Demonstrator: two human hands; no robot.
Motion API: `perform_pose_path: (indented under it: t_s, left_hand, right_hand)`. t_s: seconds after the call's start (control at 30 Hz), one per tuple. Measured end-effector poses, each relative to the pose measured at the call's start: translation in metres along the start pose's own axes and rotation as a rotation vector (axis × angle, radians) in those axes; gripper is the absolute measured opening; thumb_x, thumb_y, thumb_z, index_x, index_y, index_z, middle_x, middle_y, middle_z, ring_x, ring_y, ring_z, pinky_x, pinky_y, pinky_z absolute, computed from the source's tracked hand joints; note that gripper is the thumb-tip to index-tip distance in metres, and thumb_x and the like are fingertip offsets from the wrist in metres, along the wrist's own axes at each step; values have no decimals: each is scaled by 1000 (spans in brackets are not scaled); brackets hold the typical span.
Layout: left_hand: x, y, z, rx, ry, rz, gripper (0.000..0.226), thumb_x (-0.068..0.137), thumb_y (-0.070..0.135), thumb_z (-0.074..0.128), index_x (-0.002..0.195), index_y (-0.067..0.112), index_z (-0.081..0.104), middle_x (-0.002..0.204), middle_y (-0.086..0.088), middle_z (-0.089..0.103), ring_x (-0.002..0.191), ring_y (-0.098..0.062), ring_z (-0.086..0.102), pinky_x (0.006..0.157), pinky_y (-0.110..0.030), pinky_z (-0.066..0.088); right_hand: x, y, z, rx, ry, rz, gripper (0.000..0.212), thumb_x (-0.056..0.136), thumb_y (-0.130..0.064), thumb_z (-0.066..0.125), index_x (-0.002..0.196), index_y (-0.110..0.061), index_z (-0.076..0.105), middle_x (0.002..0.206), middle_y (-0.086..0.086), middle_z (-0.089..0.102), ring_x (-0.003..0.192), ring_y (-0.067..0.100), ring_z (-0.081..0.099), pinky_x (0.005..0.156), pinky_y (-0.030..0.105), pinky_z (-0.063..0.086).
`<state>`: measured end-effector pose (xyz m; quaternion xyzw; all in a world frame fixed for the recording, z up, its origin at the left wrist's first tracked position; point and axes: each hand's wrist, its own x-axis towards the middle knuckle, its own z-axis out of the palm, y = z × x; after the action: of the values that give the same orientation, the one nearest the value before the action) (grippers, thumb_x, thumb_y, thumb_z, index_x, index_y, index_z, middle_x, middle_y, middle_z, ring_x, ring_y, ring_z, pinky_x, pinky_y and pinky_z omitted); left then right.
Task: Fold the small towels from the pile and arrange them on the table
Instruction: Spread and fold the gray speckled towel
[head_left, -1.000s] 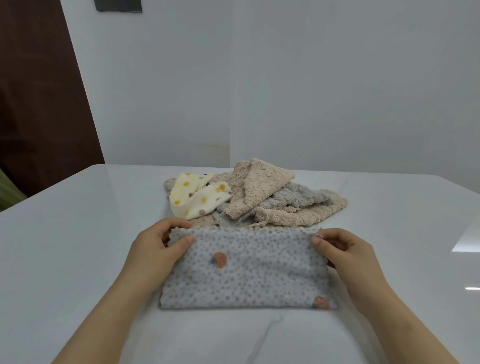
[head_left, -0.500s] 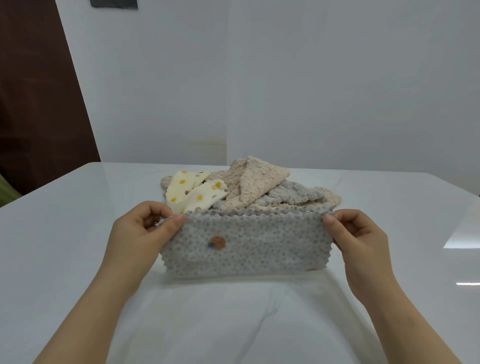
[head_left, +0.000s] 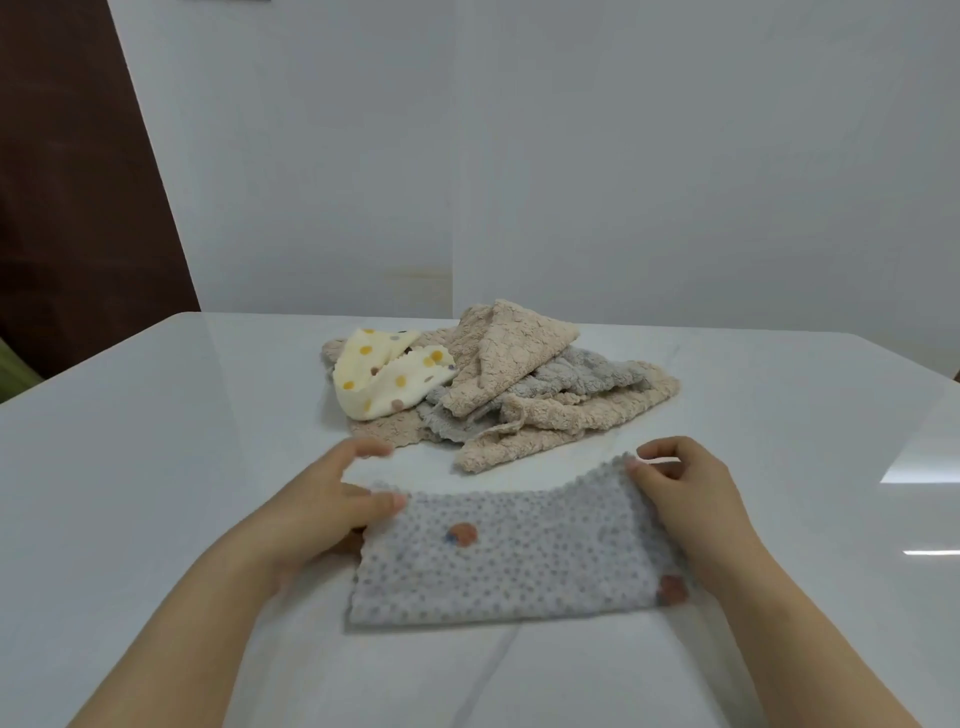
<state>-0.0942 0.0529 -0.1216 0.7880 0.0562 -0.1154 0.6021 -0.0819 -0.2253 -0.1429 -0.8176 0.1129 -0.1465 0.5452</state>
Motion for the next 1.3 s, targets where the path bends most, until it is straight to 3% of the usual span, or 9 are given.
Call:
perform_pose_path:
  t_s: [0.17, 0.27, 0.33, 0.43, 0.53, 0.67, 0.8, 1.1, 1.3]
  left_hand:
    - [10, -10, 7, 327, 173, 157, 24, 82, 3, 63, 75, 26, 67, 79, 4, 64, 73, -15, 59, 63, -25, 47]
    - [15, -12, 10, 339, 277, 201, 25, 84, 7, 60, 76, 30, 64, 78, 9, 59, 67, -11, 54, 56, -22, 40]
    - [18, -15, 12, 463, 295, 237, 23, 86, 8, 57, 84, 30, 63, 92, 8, 60, 77, -11, 55, 62, -18, 40]
    - [17, -18, 22, 759, 406, 434, 26, 90, 24, 52, 113, 22, 62, 143, -1, 39, 129, -21, 39, 103, -29, 32]
    - [10, -14, 44, 874, 270, 573, 72, 77, 57, 16, 132, 24, 50, 153, -2, 25, 142, -21, 22, 113, -34, 21]
    - [9, -24, 68, 1191, -19, 341, 61, 89, 63, 9, 146, 42, 3, 157, 11, -9, 145, -13, -11, 117, -38, -4]
    - [6, -21, 72, 1234, -23, 273, 57, 93, 59, 15, 145, 43, -2, 157, 11, -12, 144, -14, -15, 117, -42, -8]
    - [6, -19, 92, 1257, 14, 239, 65, 87, 69, 13, 145, 44, -4, 157, 8, -12, 145, -20, -15, 115, -51, -9]
    - [4, -17, 90, 1229, 47, 252, 67, 86, 70, 15, 145, 43, -2, 157, 9, -13, 144, -18, -16, 116, -50, -8]
  right_hand:
    - [-4, -2, -4, -272, -211, -7, 35, 83, -14, 61, 109, -31, 46, 85, -7, 57, 73, 3, 53, 55, 15, 37]
    - [-4, -4, -1, -234, -113, -64, 36, 84, -8, 57, 115, -27, 52, 88, -3, 58, 72, 5, 52, 54, 12, 38]
    - [-5, -6, 1, -219, -86, -68, 39, 88, -12, 55, 124, -25, 48, 98, 1, 60, 75, 10, 53, 55, 12, 38]
    - [-8, -8, 0, -368, -183, -43, 54, 89, -28, 57, 137, -25, 32, 104, 1, 56, 88, 17, 52, 68, 25, 41]
    - [-11, -9, 0, -558, -251, 4, 66, 81, -36, 60, 136, -32, 25, 94, 0, 58, 77, 20, 61, 77, 35, 52]
    - [-11, -7, 0, -531, -286, 10, 54, 81, -21, 56, 129, -33, 34, 86, -1, 55, 64, 19, 62, 74, 41, 55]
    - [-10, -7, 0, -446, -200, -76, 46, 88, -15, 50, 130, -30, 39, 82, -2, 51, 74, 21, 55, 76, 37, 51]
    - [-16, -11, -1, -621, -376, -44, 84, 75, -45, 69, 143, -34, 19, 140, 2, 44, 128, 22, 43, 98, 35, 39]
    - [-6, -5, -17, -556, -382, -12, 64, 82, -17, 65, 137, -29, 35, 98, 2, 58, 86, 17, 59, 67, 21, 41]
